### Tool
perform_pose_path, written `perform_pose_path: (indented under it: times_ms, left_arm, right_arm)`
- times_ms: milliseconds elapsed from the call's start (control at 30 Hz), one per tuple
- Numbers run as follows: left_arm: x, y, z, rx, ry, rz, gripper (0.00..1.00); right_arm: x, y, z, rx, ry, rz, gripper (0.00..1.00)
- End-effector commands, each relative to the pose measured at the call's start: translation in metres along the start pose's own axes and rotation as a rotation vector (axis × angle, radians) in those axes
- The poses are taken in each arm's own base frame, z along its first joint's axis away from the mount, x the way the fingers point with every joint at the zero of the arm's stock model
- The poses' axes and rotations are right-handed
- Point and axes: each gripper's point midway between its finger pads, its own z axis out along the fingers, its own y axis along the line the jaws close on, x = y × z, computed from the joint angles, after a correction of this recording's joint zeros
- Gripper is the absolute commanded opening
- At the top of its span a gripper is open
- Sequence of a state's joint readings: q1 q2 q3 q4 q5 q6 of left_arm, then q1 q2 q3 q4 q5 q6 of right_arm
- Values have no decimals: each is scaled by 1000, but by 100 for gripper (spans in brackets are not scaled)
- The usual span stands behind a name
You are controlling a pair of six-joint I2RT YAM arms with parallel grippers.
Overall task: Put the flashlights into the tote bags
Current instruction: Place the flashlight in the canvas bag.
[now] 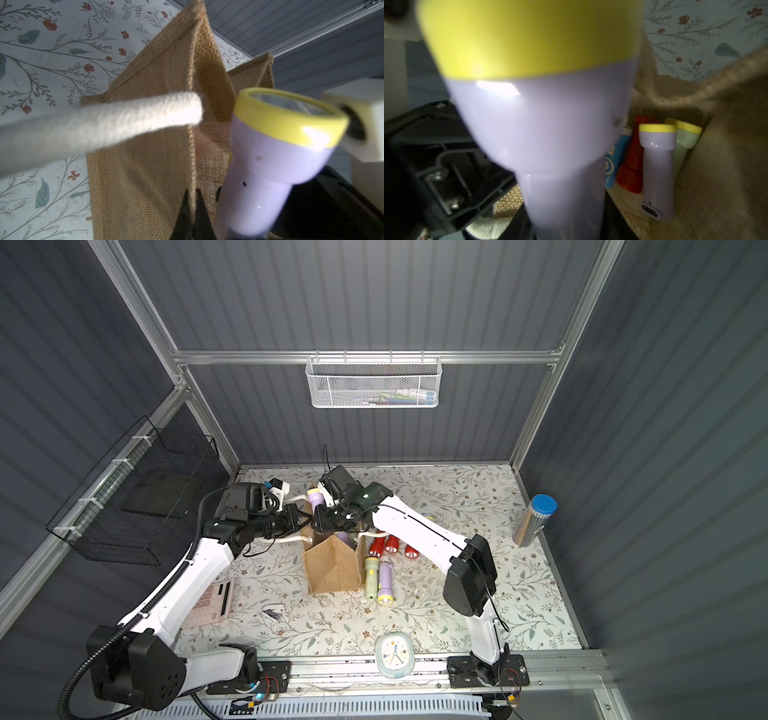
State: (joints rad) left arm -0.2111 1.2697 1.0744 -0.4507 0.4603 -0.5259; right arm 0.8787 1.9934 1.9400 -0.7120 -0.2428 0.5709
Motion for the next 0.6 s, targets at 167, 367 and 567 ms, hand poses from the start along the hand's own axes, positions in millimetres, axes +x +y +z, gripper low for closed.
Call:
perform_pose_path:
  times_ms: [167,367,567]
  left_arm:
    - [-6,7,-7,-45,-65,-38,0]
    - [-7,12,-10,-59,-73,-50,0]
    - [-5,11,-5,-35,-59,-49,0]
  right_arm:
    - [40,-25,16,60,110,-4,0]
    - [63,-49,32,141,198,-8,0]
    - [83,-68,52,218,302,-12,0]
